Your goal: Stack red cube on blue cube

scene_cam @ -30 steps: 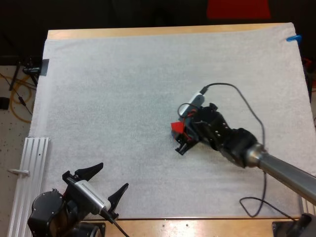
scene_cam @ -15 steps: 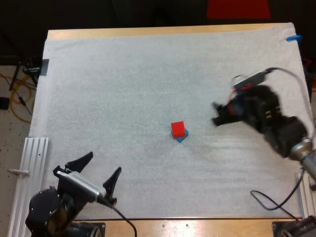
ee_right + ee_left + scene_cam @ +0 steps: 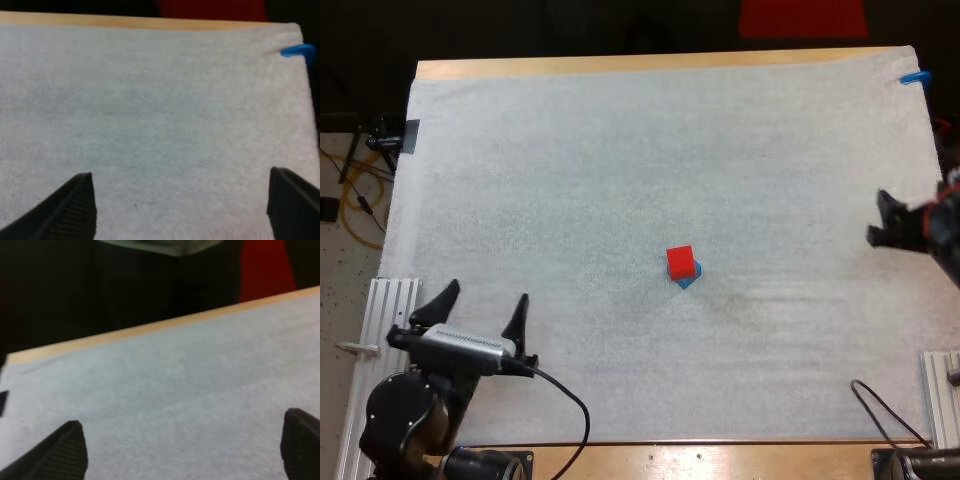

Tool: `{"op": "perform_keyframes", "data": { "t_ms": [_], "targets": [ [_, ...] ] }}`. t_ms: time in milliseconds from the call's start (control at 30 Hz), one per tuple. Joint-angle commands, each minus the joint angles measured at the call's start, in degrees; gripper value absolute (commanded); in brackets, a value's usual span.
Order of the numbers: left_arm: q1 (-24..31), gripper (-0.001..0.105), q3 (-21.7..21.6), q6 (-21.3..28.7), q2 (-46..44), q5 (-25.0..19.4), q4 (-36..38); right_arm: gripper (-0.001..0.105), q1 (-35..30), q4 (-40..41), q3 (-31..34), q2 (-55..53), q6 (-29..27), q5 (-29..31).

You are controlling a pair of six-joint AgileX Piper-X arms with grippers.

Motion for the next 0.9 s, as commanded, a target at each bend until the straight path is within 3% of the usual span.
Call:
{"op": "perform_keyframes", "data": {
  "t_ms": [0,267,533,733,867],
  "targets": [
    [0.1,0.076,-1.0,-0.1,0.0,-2.2,-1.1,0.069,-0.3,1.2,1.2,-3.2,-0.6,-0.6],
    [0.1,0.076,-5.0,0.7,-0.6,-1.7,3.7,0.069,-0.2,6.5,7.7,-18.7,-0.6,-0.5],
    [0.1,0.076,-5.8,5.0,-10.5,5.7,10.3,0.069,-0.2,10.7,14.3,-37.6,0.7,-0.5],
    [0.1,0.076,-5.8,5.4,-18.5,6.1,14.2,0.069,-0.2,16.3,15.8,-49.1,1.4,-0.7],
    [0.1,0.076,-6.1,5.6,-18.4,7.9,17.6,0.069,-0.2,20.6,14.8,-51.0,1.2,-2.0]
  ]
}}
